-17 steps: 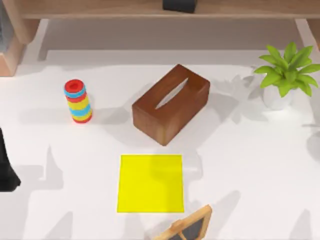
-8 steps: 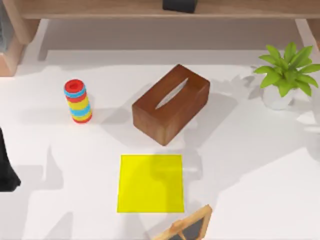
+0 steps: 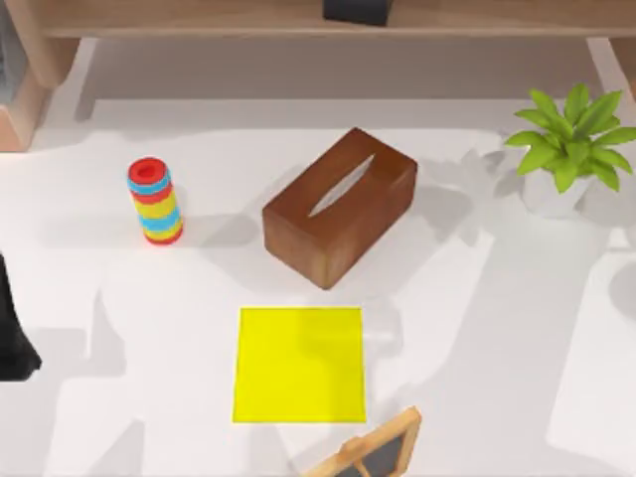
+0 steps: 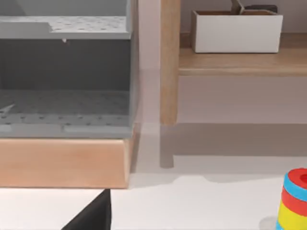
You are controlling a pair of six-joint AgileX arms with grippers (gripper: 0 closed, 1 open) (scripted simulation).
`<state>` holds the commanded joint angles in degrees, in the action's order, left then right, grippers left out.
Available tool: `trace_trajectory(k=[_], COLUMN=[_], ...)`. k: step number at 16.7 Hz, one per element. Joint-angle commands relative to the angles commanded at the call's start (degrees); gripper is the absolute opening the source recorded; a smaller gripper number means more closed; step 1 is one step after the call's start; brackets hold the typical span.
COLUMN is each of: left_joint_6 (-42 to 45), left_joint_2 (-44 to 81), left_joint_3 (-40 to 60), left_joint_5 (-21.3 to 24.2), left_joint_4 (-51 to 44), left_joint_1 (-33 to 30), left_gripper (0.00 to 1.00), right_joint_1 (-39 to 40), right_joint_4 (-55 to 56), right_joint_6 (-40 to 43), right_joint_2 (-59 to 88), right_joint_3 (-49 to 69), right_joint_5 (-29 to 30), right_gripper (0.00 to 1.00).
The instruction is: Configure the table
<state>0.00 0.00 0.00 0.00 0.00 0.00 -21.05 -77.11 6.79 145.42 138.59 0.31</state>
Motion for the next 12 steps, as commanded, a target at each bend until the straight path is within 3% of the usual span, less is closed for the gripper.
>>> trace_trajectory(k=[12], left_joint_6=[0.0], left_joint_2=[0.0], left_joint_3=[0.0], left_joint_5=[0.0], left_joint_4=[0.0], left_joint_1=[0.0], left_gripper=[1.0], right_joint_1=[0.0], right_joint_4=[2.3], right_joint_6=[0.6], right_joint_2=[3.0], right_joint_3=[0.0], right_joint_5=[-0.5], right_gripper=[1.0])
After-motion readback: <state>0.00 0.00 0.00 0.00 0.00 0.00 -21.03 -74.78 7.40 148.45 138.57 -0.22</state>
